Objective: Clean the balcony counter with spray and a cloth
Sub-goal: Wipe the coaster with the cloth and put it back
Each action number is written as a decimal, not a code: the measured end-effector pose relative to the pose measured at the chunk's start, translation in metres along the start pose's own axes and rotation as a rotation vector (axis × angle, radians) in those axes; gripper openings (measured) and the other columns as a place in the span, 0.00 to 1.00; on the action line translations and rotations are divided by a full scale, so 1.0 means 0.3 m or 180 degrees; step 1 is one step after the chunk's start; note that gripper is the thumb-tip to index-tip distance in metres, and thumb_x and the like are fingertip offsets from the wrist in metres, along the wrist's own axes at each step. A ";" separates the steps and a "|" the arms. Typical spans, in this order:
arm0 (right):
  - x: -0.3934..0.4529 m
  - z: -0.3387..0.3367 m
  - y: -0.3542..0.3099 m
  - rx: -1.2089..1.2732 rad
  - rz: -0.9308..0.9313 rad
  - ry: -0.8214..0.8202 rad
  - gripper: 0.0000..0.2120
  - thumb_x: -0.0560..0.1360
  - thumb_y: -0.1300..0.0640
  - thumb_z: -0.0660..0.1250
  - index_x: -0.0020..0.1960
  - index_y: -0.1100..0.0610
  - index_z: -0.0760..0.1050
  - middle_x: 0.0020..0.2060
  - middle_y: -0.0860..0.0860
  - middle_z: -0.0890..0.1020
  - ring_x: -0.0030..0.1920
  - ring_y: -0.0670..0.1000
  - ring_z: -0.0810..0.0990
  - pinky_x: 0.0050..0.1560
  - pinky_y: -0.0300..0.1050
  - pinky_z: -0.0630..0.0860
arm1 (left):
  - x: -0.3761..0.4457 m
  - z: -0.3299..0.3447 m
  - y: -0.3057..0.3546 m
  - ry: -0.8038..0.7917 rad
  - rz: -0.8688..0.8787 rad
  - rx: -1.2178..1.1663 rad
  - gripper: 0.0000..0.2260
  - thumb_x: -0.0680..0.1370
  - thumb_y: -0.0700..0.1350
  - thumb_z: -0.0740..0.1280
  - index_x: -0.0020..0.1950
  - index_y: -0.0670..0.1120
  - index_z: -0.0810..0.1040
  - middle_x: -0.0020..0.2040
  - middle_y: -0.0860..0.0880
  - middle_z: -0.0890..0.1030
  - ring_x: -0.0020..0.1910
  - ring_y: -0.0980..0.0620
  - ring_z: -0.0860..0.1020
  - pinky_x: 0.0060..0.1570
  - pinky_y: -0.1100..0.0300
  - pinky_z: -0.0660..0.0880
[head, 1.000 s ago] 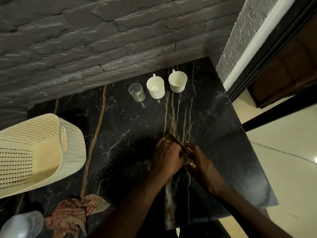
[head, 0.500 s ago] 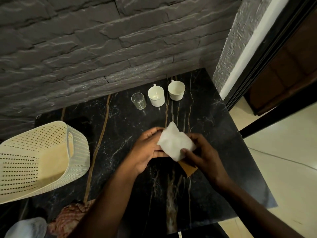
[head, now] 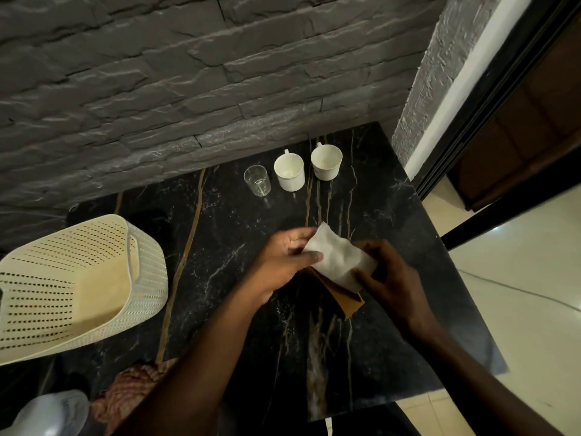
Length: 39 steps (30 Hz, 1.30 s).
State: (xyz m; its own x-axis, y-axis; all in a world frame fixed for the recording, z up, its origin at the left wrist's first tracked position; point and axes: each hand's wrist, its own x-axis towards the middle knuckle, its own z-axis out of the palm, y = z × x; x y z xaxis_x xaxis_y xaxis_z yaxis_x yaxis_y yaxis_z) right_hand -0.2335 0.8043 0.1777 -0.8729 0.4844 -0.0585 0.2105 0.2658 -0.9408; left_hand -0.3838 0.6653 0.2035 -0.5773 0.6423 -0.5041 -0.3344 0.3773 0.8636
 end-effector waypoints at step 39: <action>-0.179 0.092 0.216 -0.1428 -0.0525 -0.0502 0.23 0.81 0.42 0.47 0.73 0.46 0.55 0.62 0.55 0.77 0.56 0.52 0.80 0.51 0.45 0.79 | 0.140 -0.124 -0.203 -0.0677 0.0808 0.3407 0.16 0.76 0.43 0.66 0.62 0.56 0.78 0.61 0.53 0.79 0.61 0.54 0.73 0.64 0.51 0.69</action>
State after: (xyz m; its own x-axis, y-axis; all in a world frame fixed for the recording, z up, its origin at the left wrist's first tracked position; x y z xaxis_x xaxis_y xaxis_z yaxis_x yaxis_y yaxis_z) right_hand -0.1852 0.7724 0.1108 -0.9591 0.2832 -0.0034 0.2024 0.6772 -0.7074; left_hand -0.4153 0.6445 0.1298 -0.3644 0.8445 -0.3924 0.6471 0.5327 0.5454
